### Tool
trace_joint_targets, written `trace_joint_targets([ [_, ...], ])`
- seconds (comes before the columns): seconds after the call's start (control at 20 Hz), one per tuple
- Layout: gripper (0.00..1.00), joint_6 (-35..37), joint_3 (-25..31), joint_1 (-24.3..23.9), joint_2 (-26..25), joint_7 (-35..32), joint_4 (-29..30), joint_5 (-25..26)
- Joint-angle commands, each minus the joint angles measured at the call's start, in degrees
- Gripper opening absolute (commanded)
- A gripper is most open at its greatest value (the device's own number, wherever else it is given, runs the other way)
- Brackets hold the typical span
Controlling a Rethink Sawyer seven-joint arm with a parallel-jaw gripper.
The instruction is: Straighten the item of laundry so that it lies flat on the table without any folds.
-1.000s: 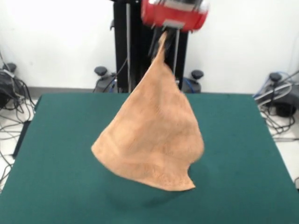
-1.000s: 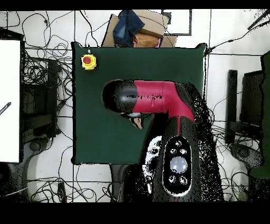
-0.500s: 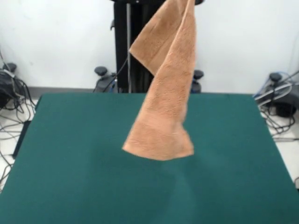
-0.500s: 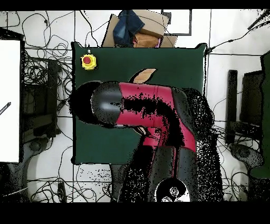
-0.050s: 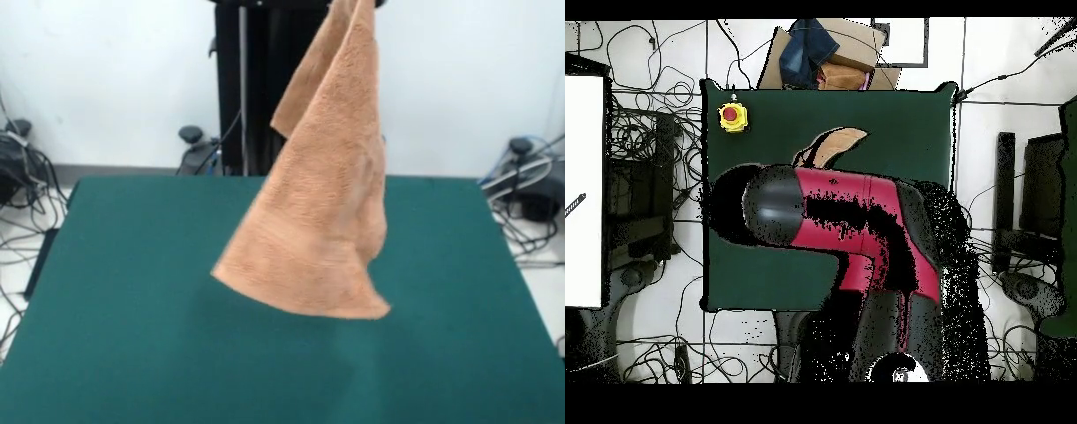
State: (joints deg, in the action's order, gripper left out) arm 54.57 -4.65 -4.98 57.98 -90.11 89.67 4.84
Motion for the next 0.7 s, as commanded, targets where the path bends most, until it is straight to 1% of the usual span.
trace_joint_targets([
  [0.05,0.0,-3.94,-1.58,-0.17,-2.15,-13.8,10.96,-1.59],
  [0.25,0.0,-5.83,-1.62,0.15,-2.4,-14.84,12.2,-2.03],
  [0.7,0.0,-9.78,-2.96,3.6,-3.79,-20.21,13.1,-1.74],
])
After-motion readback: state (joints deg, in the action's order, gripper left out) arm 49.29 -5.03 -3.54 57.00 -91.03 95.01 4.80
